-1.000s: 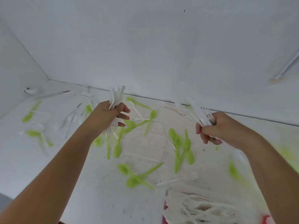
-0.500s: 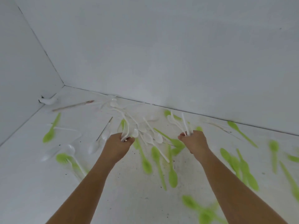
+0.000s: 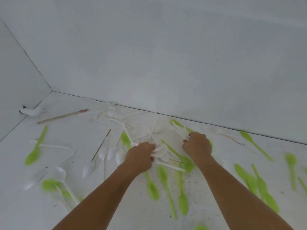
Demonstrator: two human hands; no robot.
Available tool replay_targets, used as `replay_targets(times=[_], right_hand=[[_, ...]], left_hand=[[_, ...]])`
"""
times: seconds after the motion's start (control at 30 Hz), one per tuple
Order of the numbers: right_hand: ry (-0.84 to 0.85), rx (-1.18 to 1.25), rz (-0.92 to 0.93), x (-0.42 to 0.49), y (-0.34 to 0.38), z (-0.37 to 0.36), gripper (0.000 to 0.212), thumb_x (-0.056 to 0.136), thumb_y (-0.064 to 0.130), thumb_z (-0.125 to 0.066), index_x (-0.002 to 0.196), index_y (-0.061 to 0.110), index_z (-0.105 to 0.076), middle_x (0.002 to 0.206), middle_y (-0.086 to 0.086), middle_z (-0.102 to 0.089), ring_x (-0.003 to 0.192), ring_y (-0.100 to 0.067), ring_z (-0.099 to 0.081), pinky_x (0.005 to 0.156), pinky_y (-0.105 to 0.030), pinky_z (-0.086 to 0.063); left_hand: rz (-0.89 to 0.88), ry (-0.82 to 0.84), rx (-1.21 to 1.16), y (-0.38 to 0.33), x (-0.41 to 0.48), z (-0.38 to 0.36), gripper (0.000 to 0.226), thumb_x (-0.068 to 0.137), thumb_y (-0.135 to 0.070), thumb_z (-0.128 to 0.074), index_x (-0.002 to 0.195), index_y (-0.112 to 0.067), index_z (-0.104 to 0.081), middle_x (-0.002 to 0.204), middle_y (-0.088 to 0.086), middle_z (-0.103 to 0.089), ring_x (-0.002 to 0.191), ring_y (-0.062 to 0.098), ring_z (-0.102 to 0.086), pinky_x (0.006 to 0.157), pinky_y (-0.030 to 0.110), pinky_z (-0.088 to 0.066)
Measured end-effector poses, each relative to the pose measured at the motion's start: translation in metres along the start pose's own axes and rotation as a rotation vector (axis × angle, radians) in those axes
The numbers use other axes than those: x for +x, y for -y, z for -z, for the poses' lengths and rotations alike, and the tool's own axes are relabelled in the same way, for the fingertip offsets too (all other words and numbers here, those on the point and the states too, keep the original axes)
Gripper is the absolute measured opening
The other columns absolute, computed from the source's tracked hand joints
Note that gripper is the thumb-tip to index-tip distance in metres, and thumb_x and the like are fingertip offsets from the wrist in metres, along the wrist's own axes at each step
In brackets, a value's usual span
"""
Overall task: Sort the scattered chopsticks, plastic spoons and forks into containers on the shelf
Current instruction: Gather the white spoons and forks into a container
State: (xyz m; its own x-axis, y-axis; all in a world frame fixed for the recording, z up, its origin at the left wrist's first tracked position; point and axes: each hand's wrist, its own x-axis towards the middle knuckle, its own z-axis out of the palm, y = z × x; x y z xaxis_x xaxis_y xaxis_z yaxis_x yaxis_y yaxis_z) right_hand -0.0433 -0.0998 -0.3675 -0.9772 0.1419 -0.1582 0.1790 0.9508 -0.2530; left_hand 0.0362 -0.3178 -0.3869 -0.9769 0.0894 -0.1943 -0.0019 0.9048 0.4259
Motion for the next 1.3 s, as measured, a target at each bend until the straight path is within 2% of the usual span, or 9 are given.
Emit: replay_targets(times=[0.1,0.2,0.33,0.57,0.7,0.83,0.97,1.13,1.3], right_hand=[[-0.102,0.08,0.03,0.002,0.003,0.011,0.015,0.083,0.02,-0.061,0.071,0.014,-0.054,0.072,0.001,-0.056,0.073,-0.034,-0.056,0.059,-0.03,-0.038],[-0.137,0.325,0.085,0.003,0.009,0.025,0.014,0.086,0.018,-0.061,0.074,0.011,-0.06,0.065,-0.004,-0.063,0.067,-0.031,-0.059,0.055,-0.033,-0.043],[0.229,0.68,0.032,-0.005,0.029,0.031,0.008,0.092,0.022,-0.065,0.091,0.023,-0.073,0.066,-0.002,-0.074,0.063,-0.015,-0.065,0.059,-0.03,-0.051],[0.242,0.228,0.131,-0.018,0.074,-0.016,0.041,0.073,0.055,-0.083,0.078,0.019,-0.064,0.074,0.005,-0.062,0.071,-0.02,-0.065,0.057,-0.029,-0.042],[0.239,0.056,0.19,-0.028,0.084,-0.026,0.021,0.079,0.035,-0.068,0.095,0.021,-0.067,0.08,0.006,-0.054,0.092,-0.027,-0.068,0.069,-0.029,-0.048],[0.234,0.158,0.117,-0.027,0.082,-0.017,0.008,0.076,0.023,-0.061,0.072,0.018,-0.056,0.076,0.003,-0.059,0.073,-0.026,-0.059,0.064,-0.027,-0.045],[0.272,0.337,-0.01,-0.026,0.075,-0.001,0.023,0.072,0.022,-0.07,0.059,0.012,-0.055,0.056,0.001,-0.058,0.053,-0.018,-0.056,0.05,-0.025,-0.039],[0.303,0.673,-0.207,-0.036,0.064,0.016,0.024,0.071,0.006,-0.075,0.052,0.006,-0.061,0.05,-0.009,-0.051,0.041,-0.018,-0.038,0.048,-0.026,-0.028],[0.281,0.833,-0.276,-0.042,0.053,0.015,0.02,0.078,0.007,-0.082,0.067,0.003,-0.065,0.049,-0.003,-0.045,0.039,-0.015,-0.035,0.045,-0.024,-0.027]], left_hand=[[0.024,-0.03,-0.137,0.006,-0.005,0.012,0.008,0.093,-0.023,-0.065,0.088,-0.024,-0.059,0.093,-0.012,-0.054,0.101,0.022,-0.064,0.08,0.034,-0.051],[0.127,-0.194,-0.386,0.013,-0.02,0.038,0.017,0.092,-0.025,-0.074,0.107,-0.019,-0.069,0.1,-0.011,-0.06,0.099,0.014,-0.063,0.081,0.028,-0.048],[0.264,-0.265,-0.581,0.033,-0.049,0.069,0.016,0.093,-0.035,-0.069,0.087,-0.019,-0.069,0.07,0.002,-0.064,0.058,0.009,-0.056,0.062,0.026,-0.047],[0.518,-0.276,-0.834,0.05,-0.059,0.064,0.02,0.089,-0.003,-0.052,0.095,-0.011,-0.069,0.059,-0.006,-0.065,0.049,0.007,-0.055,0.053,0.026,-0.045],[0.538,-0.27,-0.949,0.054,-0.041,0.062,0.027,0.084,0.005,-0.05,0.103,-0.01,-0.064,0.076,0.001,-0.073,0.069,0.016,-0.068,0.057,0.03,-0.051],[0.549,-0.169,-1.06,0.061,-0.018,0.066,0.018,0.07,-0.006,-0.066,0.087,-0.004,-0.07,0.08,0.012,-0.074,0.072,0.022,-0.068,0.061,0.033,-0.053],[0.436,-0.028,-0.932,0.076,0.009,0.069,0.025,0.08,-0.026,-0.084,0.077,-0.004,-0.075,0.074,0.011,-0.076,0.066,0.02,-0.071,0.079,0.041,-0.058],[0.19,-0.013,-0.57,0.079,0.036,0.079,0.018,0.073,-0.041,-0.081,0.074,-0.03,-0.066,0.067,-0.016,-0.068,0.067,0.013,-0.07,0.067,0.032,-0.057],[-0.286,0.203,0.17,0.093,0.067,0.093,0.049,0.074,-0.01,-0.065,0.117,-0.035,-0.066,0.117,-0.016,-0.055,0.099,0.015,-0.065,0.076,0.031,-0.054]])
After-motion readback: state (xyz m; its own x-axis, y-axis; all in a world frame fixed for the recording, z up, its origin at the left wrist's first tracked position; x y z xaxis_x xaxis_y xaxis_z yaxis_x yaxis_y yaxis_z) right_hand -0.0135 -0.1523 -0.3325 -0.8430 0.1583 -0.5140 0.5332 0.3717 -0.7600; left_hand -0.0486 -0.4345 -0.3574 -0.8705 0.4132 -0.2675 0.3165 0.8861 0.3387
